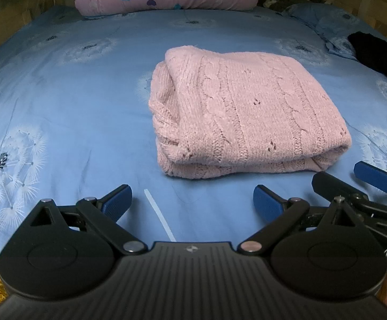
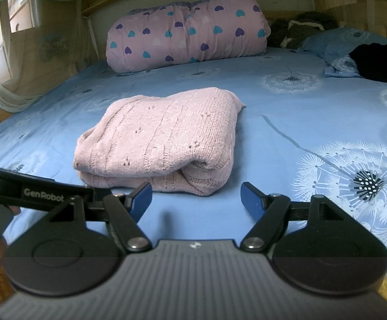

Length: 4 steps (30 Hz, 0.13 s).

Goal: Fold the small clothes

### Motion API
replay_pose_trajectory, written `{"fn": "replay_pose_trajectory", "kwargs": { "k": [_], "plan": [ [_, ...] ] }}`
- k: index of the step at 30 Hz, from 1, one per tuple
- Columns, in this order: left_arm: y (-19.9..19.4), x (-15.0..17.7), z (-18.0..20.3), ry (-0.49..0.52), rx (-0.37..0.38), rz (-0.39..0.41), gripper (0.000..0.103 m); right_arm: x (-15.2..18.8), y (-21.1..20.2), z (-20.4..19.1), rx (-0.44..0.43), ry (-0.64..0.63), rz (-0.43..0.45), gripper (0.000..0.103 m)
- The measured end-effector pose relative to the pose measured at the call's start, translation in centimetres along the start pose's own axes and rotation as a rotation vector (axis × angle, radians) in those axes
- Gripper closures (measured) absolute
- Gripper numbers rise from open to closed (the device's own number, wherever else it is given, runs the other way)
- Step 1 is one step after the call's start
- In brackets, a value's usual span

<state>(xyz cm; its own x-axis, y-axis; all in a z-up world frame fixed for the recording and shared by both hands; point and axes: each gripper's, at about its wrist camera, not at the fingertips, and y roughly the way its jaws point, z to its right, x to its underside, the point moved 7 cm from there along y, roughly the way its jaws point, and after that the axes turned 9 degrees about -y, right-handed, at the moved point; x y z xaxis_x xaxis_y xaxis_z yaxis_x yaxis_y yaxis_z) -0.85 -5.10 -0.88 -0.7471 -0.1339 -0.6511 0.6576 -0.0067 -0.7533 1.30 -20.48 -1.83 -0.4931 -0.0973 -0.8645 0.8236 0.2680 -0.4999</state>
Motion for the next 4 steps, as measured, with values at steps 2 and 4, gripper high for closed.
{"fn": "replay_pose_trajectory", "kwargs": {
  "k": [2,4],
  "plan": [
    [-0.04,0.03,0.04,0.000,0.000,0.000,0.003,0.00,0.00,0.02,0.000,-0.001,0.000,0.028],
    [-0.01,0.04,0.06,0.000,0.002,-0.003,0.003,-0.01,0.00,0.02,0.000,0.000,0.001,0.028]
  ]
}}
